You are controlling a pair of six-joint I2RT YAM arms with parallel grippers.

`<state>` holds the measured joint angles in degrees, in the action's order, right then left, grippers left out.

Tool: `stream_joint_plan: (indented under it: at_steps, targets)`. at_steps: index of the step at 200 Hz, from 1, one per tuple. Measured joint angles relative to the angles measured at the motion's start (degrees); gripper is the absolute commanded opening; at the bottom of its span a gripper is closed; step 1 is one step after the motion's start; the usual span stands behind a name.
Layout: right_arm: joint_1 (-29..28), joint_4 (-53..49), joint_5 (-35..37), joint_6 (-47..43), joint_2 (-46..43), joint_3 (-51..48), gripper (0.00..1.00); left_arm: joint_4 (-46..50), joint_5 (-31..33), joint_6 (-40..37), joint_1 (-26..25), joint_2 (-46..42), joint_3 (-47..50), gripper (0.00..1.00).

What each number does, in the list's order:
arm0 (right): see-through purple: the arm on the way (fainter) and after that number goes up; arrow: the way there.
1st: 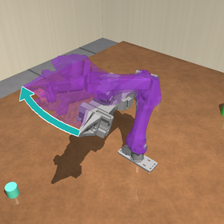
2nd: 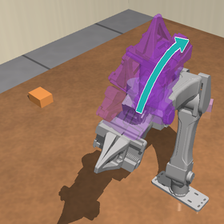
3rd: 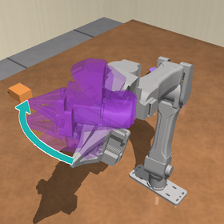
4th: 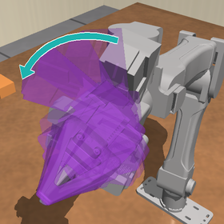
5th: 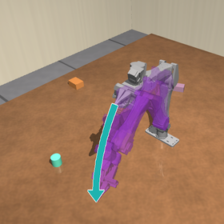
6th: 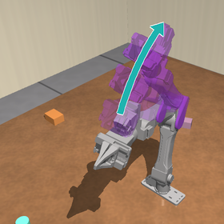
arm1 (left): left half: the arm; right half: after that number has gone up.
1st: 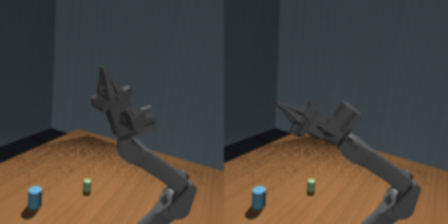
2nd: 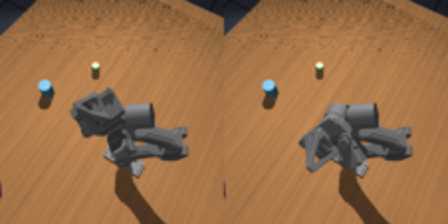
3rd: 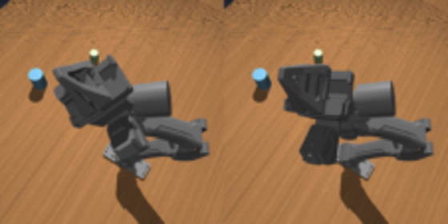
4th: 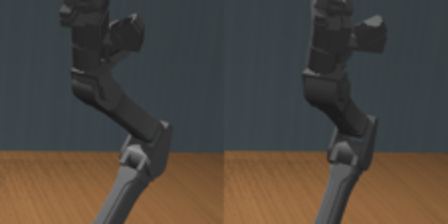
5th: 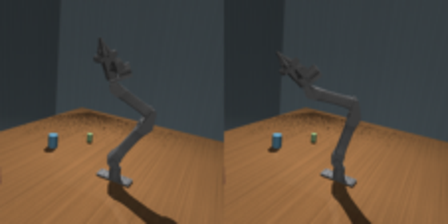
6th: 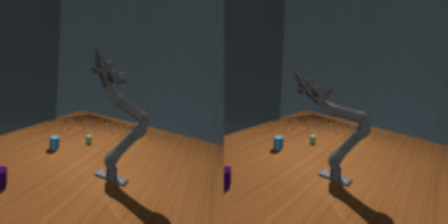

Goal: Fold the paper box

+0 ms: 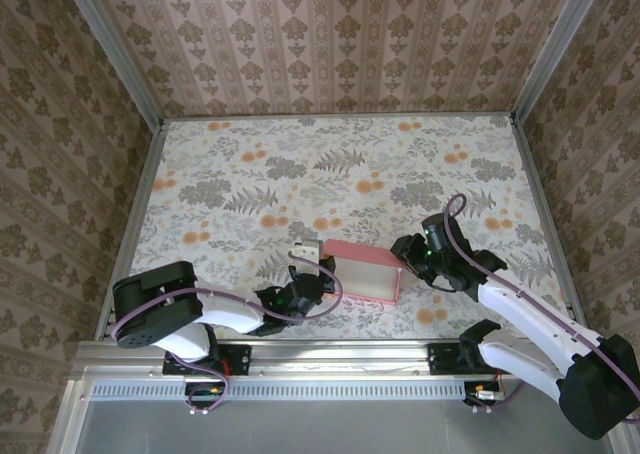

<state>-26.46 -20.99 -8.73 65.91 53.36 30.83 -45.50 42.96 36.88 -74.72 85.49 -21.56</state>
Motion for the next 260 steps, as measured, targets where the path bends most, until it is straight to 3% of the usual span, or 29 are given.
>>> stream_joint_plan:
  at_steps: [58, 81, 99, 149, 195, 260]
  targets:
    - [-0.1, 0.3, -1.2, -0.2, -0.3, -0.3, 0.40, 7.6, -2.9, 2.6, -0.9, -7.5, 0.5, 0.53]
    - [-0.2, 0.7, -1.4, -0.2, -0.3, -0.3, 0.40, 12.9, -5.1, 2.4, -1.0, -12.5, 1.3, 0.76]
    - [-0.3, 1.2, -1.7, -0.3, -0.3, -0.3, 0.39, 16.1, -7.6, 2.8, -0.9, -16.8, 3.3, 0.99]
    - [-0.6, 1.6, -2.1, -0.4, 0.3, -0.3, 0.38, 27.6, -15.3, 1.9, -0.8, -30.2, 6.0, 1.00]
    - [-0.9, 1.6, -2.1, -0.6, 1.1, -0.3, 0.38, 38.3, -26.6, -2.7, -0.8, -40.2, 5.7, 1.00]
    - [-1.6, 1.6, -2.0, -2.1, 2.6, -0.3, 0.35, 55.8, -37.1, -4.3, 2.0, -56.0, -2.4, 0.99]
